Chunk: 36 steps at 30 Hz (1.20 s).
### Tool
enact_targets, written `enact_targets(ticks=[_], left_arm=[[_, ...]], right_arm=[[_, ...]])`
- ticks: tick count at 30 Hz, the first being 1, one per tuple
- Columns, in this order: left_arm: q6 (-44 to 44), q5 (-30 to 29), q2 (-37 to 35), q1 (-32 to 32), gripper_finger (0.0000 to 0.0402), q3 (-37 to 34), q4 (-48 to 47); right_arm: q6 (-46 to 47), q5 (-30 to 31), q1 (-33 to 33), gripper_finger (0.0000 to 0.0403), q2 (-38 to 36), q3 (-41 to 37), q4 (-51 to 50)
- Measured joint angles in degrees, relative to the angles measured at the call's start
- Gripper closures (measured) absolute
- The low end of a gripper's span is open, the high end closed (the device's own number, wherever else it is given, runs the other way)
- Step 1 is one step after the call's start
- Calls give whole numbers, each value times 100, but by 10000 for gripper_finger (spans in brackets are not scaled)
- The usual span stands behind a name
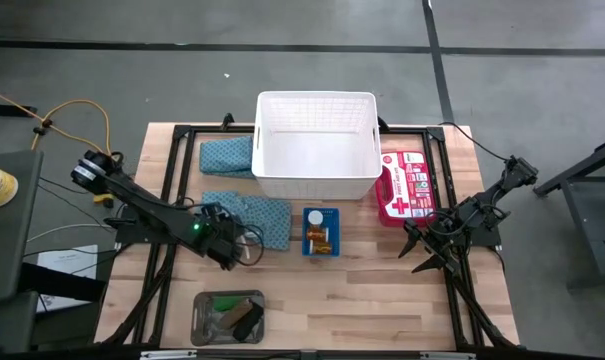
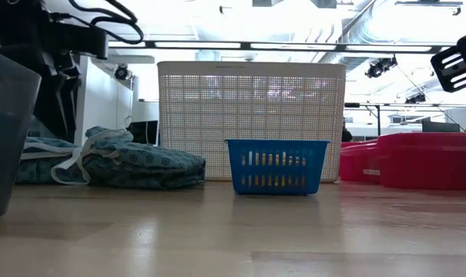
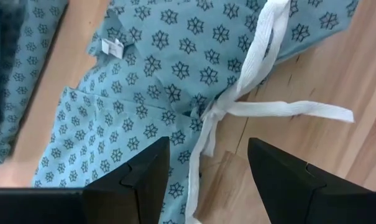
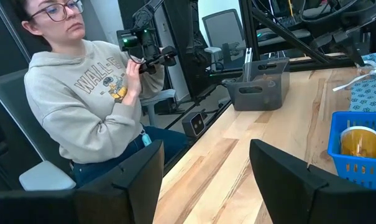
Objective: Pick & place medical supplies in basket/bin
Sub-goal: Put the bottom blue patient gown into the laundry organizer
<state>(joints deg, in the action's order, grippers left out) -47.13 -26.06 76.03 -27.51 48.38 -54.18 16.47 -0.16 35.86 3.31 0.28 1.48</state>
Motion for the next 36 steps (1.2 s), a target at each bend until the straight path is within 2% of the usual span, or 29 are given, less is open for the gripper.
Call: enact_targets(ticks=[25,36], left_arm=[[-53,-122,-44,0,191,-15,5],[-81,-114,-33,0,101,-28,42]], right_arm=[[0,-2,2,177,0,0,0],[0,-2,0,177,2,2,0]])
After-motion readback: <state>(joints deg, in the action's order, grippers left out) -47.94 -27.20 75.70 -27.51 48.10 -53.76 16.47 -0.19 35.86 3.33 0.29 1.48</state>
